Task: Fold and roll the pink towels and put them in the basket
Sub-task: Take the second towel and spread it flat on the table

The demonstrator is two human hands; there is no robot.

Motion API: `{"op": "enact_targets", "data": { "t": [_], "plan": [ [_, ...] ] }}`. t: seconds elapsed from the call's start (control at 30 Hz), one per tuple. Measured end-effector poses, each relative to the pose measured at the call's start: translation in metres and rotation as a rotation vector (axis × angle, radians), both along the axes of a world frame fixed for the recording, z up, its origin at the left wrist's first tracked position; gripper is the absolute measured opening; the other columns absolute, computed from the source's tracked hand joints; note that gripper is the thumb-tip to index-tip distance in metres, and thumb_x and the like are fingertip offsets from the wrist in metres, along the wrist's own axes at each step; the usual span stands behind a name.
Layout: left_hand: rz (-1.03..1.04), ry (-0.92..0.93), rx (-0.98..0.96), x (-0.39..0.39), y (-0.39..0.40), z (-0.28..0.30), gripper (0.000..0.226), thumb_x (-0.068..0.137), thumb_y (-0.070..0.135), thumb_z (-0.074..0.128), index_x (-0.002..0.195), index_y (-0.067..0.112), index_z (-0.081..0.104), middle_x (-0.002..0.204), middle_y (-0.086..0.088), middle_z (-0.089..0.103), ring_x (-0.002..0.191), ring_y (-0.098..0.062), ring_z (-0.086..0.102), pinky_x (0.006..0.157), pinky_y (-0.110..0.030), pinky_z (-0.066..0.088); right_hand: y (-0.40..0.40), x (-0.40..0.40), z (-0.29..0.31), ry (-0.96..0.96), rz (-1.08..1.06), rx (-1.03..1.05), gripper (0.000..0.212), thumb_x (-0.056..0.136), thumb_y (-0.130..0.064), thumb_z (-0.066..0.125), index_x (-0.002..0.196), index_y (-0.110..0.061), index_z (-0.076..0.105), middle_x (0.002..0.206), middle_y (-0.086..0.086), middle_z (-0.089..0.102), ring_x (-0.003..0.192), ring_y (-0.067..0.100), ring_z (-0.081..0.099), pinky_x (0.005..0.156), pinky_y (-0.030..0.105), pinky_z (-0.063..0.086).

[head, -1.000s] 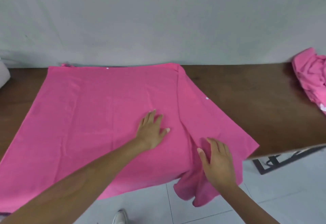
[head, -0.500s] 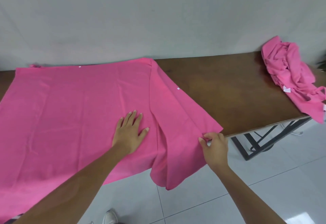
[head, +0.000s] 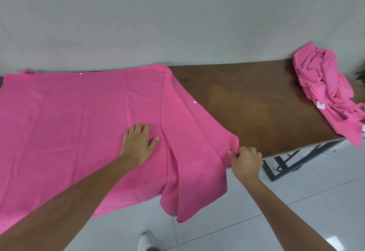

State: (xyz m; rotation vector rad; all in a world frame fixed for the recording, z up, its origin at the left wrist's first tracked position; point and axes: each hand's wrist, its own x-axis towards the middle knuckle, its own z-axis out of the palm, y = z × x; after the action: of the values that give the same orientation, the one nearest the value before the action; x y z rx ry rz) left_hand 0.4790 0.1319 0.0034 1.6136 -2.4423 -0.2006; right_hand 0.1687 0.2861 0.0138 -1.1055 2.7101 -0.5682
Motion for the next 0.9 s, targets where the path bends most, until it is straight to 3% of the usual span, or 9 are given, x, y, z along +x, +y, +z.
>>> {"op": "enact_targets", "data": {
  "t": [0.13, 0.27, 0.37, 0.47, 0.53, 0.6, 0.73, 0.83, 0.9],
  "plan": [
    [-0.061, 0.017, 0.033, -0.009, -0.03, -0.004, 0.068, 0.099, 0.056, 0.033, 0.153, 0.014, 0.032, 0.159, -0.01, 0.029, 0.148, -0.029, 0.023, 0.122, -0.046, 0.02, -0.012, -0.018, 0.031, -0.273, -0.062, -0.222, 0.029, 0.103, -0.033, 0.053, 0.095, -0.005, 0.051, 0.082, 0.007, 0.058, 0.085, 0.032, 0.058, 0.072, 0.038, 0.041],
    [-0.089, -0.066, 0.028, -0.012, -0.035, -0.016, 0.078, 0.096, 0.065, 0.003, 0.16, 0.021, 0.01, 0.168, -0.003, 0.005, 0.155, -0.022, 0.001, 0.126, -0.042, 0.004, -0.046, -0.071, 0.08, -0.185, -0.156, -0.356, 0.027, 0.105, -0.029, 0.049, 0.108, -0.002, 0.05, 0.1, 0.022, 0.062, 0.098, 0.039, 0.062, 0.082, 0.041, 0.044],
    [-0.097, -0.084, 0.034, -0.012, -0.036, -0.017, 0.084, 0.091, 0.066, -0.004, 0.16, 0.022, 0.01, 0.168, -0.003, 0.004, 0.154, -0.022, 0.0, 0.126, -0.042, 0.003, -0.083, -0.115, 0.113, -0.102, -0.184, -0.383, 0.03, 0.104, -0.024, 0.051, 0.119, 0.002, 0.052, 0.117, 0.026, 0.062, 0.111, 0.04, 0.06, 0.088, 0.039, 0.042],
    [-0.091, -0.086, 0.031, -0.014, -0.039, -0.014, 0.082, 0.091, 0.064, 0.004, 0.158, 0.019, 0.023, 0.165, -0.007, 0.017, 0.152, -0.027, 0.012, 0.124, -0.046, 0.012, -0.117, -0.142, 0.143, -0.008, -0.144, -0.408, 0.029, 0.104, -0.022, 0.05, 0.122, 0.001, 0.051, 0.12, 0.025, 0.061, 0.113, 0.039, 0.059, 0.087, 0.04, 0.042],
    [-0.09, -0.086, 0.005, -0.018, -0.044, -0.01, 0.075, 0.093, 0.062, 0.018, 0.149, 0.017, 0.04, 0.155, -0.011, 0.034, 0.143, -0.032, 0.029, 0.117, -0.05, 0.027, -0.134, -0.15, 0.148, 0.031, -0.174, -0.38, 0.027, 0.104, -0.017, 0.049, 0.124, 0.0, 0.048, 0.122, 0.024, 0.06, 0.112, 0.039, 0.059, 0.084, 0.039, 0.041],
    [-0.077, -0.075, -0.012, -0.024, -0.052, -0.005, 0.06, 0.094, 0.056, 0.038, 0.135, 0.014, 0.052, 0.14, -0.014, 0.047, 0.128, -0.035, 0.042, 0.106, -0.051, 0.038, -0.143, -0.147, 0.14, 0.1, -0.245, -0.332, 0.031, 0.098, -0.01, 0.053, 0.126, -0.001, 0.046, 0.129, 0.025, 0.055, 0.119, 0.041, 0.053, 0.092, 0.044, 0.042],
    [-0.039, -0.02, -0.018, -0.04, -0.077, 0.005, 0.045, 0.096, 0.042, 0.051, 0.127, 0.009, 0.054, 0.131, -0.015, 0.051, 0.12, -0.034, 0.046, 0.1, -0.048, 0.042, -0.144, -0.122, 0.082, 0.092, -0.195, -0.164, 0.04, 0.087, -0.004, 0.057, 0.125, 0.005, 0.05, 0.128, 0.028, 0.051, 0.122, 0.045, 0.049, 0.1, 0.048, 0.041],
    [-0.069, 0.025, -0.019, -0.052, -0.105, 0.007, 0.046, 0.099, 0.034, 0.049, 0.135, 0.007, 0.05, 0.139, -0.016, 0.048, 0.128, -0.034, 0.043, 0.108, -0.048, 0.038, -0.139, -0.099, 0.04, 0.004, -0.095, 0.049, 0.051, 0.095, -0.024, 0.057, 0.135, 0.006, 0.046, 0.136, 0.027, 0.052, 0.13, 0.041, 0.047, 0.108, 0.043, 0.037],
    [-0.083, 0.043, 0.004, -0.059, -0.127, 0.008, 0.05, 0.101, 0.032, 0.046, 0.144, 0.007, 0.043, 0.149, -0.016, 0.04, 0.138, -0.033, 0.035, 0.114, -0.049, 0.032, -0.137, -0.092, 0.022, 0.03, -0.043, 0.192, 0.072, 0.1, -0.043, 0.05, 0.153, -0.001, 0.026, 0.156, 0.026, 0.031, 0.148, 0.04, 0.024, 0.122, 0.045, 0.017]
  ]
}}
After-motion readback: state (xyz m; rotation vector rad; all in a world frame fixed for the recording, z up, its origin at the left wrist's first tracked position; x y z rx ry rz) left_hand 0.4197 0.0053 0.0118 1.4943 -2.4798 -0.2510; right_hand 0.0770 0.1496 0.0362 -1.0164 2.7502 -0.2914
